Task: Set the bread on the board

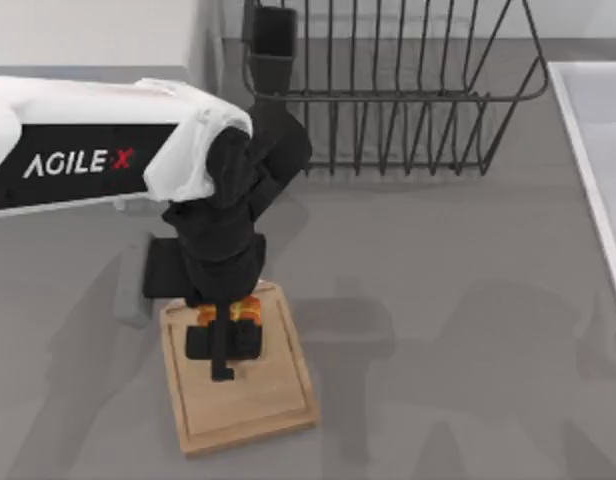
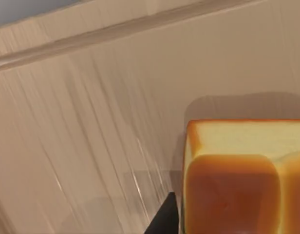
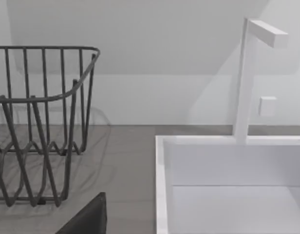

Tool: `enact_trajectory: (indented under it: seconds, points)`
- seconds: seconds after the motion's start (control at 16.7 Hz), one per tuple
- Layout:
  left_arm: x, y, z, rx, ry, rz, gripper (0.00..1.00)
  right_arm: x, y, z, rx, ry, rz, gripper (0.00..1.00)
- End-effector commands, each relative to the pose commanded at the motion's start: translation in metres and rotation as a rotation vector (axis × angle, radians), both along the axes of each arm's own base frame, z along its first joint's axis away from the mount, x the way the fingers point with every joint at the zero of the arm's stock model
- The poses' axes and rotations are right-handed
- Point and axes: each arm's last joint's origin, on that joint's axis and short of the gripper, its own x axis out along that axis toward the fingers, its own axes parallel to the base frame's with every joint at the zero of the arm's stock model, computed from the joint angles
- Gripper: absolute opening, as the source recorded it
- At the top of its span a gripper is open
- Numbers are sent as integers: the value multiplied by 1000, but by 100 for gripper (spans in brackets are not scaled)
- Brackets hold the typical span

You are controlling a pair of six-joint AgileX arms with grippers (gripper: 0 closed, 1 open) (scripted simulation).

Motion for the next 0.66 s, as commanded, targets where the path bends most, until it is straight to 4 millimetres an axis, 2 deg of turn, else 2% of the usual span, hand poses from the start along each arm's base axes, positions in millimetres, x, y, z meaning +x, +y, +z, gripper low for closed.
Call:
enact_trajectory:
  seconds: [0.3, 0.66]
  points:
    - [0, 0, 0, 0, 0, 0, 98, 0, 0, 0, 0, 0, 0, 100]
    - [0, 0, 0, 0, 0, 0, 100, 0, 0, 0, 0, 0, 0, 100]
